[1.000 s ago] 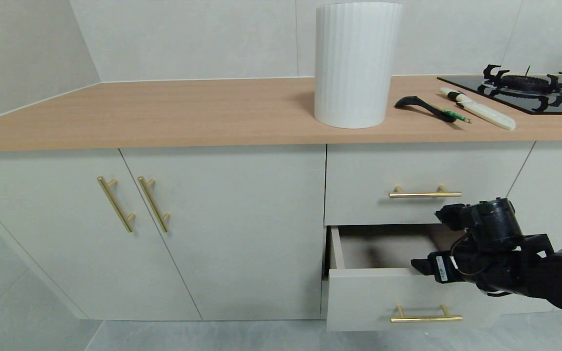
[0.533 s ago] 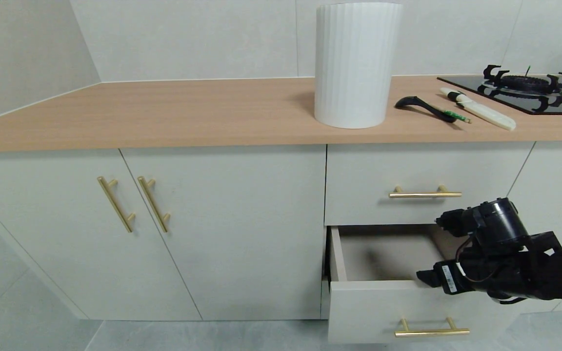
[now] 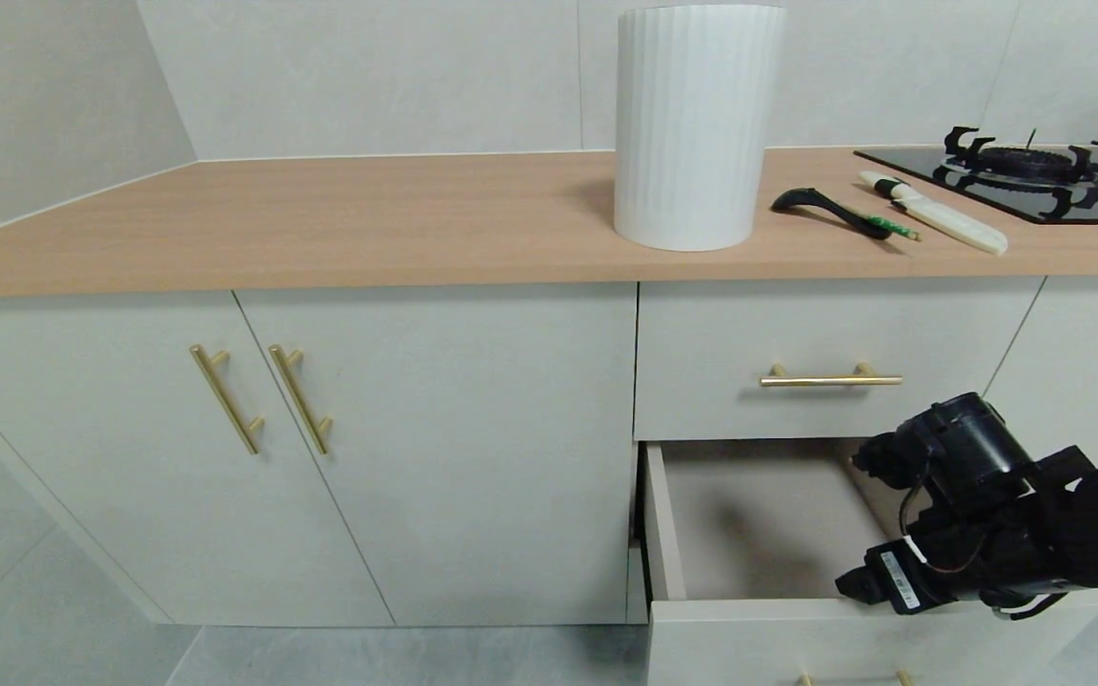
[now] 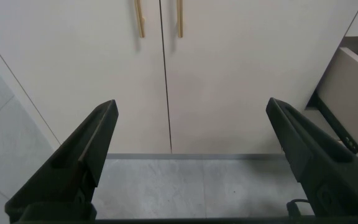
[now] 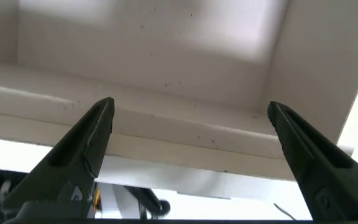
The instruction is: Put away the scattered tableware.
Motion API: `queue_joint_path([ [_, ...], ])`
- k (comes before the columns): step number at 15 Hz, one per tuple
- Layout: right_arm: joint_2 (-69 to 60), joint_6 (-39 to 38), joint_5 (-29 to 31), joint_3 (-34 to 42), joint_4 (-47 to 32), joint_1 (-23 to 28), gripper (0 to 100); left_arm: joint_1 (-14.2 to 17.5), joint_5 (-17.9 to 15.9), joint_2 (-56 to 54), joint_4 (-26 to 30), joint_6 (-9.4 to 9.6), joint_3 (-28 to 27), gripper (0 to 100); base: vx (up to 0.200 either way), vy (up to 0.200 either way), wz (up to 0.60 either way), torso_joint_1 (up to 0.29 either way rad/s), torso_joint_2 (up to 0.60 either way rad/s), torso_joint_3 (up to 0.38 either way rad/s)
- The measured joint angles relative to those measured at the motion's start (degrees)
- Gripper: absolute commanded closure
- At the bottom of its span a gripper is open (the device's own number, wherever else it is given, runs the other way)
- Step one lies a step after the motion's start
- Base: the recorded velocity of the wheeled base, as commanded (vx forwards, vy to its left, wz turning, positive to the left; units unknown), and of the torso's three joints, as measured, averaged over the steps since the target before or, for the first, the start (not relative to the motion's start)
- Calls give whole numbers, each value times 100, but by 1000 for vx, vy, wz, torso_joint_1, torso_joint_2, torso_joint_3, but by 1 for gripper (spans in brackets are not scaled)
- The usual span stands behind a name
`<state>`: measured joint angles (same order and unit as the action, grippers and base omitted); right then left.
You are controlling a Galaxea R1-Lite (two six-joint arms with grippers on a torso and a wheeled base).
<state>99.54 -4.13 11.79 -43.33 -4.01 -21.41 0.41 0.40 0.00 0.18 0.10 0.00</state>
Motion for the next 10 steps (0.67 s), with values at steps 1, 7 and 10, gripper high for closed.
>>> queue_joint_path([
  [1,-32,74,2,-17,-145,-28,0,0,0,0,-2,0,0,0,0,0,0,0,0,0],
  [7,-249,651,0,6,-1215,-139,0,0,0,0,-2,0,0,0,0,0,0,0,0,0],
  [10,-277,834,11,46,-1709,-232,0,0,2,0,0,-2,0,0,0,0,0,0,0,0],
])
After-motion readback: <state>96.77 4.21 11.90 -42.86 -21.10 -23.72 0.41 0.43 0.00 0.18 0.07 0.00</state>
